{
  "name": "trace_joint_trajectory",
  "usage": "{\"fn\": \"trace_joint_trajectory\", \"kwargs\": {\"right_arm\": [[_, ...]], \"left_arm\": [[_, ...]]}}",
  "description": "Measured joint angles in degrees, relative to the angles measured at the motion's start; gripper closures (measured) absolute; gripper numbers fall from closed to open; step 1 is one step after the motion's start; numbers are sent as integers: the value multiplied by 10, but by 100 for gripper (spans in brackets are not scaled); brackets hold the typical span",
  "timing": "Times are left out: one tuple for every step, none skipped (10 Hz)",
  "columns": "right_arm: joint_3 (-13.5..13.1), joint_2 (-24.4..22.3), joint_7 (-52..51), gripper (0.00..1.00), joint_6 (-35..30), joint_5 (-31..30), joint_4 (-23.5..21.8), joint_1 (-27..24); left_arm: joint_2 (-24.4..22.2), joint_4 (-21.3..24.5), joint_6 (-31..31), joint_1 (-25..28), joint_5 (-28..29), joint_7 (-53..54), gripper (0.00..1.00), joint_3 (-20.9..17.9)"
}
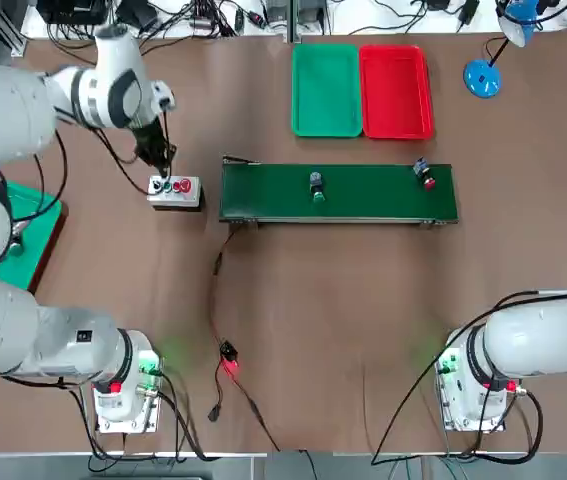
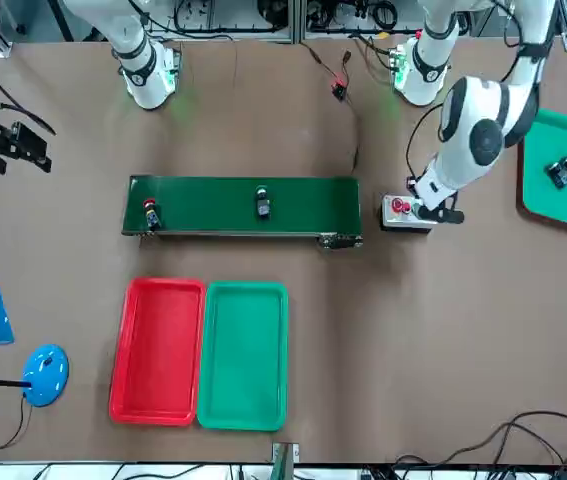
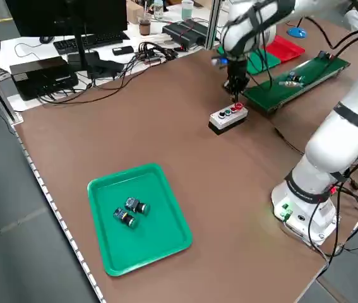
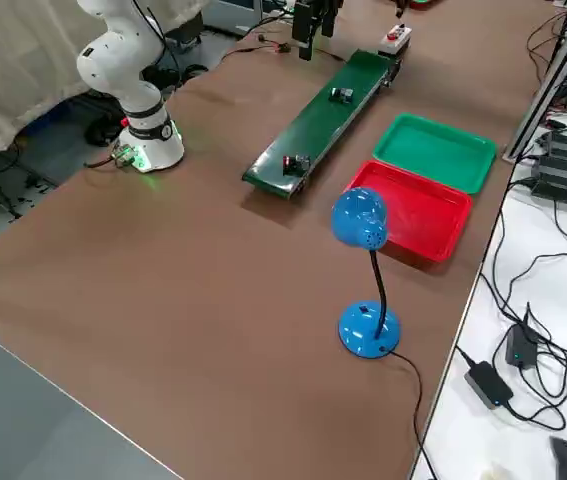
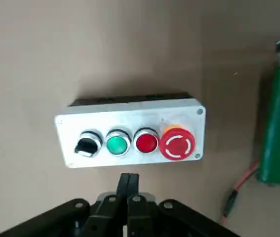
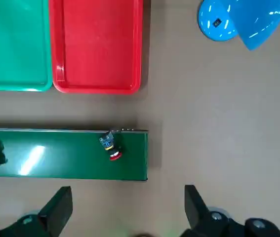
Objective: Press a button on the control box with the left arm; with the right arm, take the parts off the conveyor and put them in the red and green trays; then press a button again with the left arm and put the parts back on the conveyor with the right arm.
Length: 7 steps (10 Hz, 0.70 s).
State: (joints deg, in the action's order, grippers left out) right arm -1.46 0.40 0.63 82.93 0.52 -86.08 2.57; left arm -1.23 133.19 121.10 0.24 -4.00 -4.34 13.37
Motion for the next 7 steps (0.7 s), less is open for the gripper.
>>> {"fn": "trace_joint_trajectory", "kwargs": {"right_arm": [[0,1,0,0,-1,0,-1,3],[1,3,0,0,-3,1,-2,16],[2,11,0,0,-6,1,-4,35],[2,22,0,0,-8,1,-5,54],[3,35,0,0,-9,1,-6,70],[3,47,-6,0,-10,1,-6,82],[3,57,-20,0,-10,1,-6,90]], "left_arm": [[-7,-41,-28,6,0,0,97,0],[-10,-89,-53,18,0,0,95,-1],[-11,-143,-78,36,0,3,95,-1],[-11,-198,-107,57,0,9,86,-2],[-10,-251,-140,75,0,11,70,-3],[-9,-294,-175,83,0,11,54,-4],[-7,-328,-209,85,0,11,41,-4]]}}
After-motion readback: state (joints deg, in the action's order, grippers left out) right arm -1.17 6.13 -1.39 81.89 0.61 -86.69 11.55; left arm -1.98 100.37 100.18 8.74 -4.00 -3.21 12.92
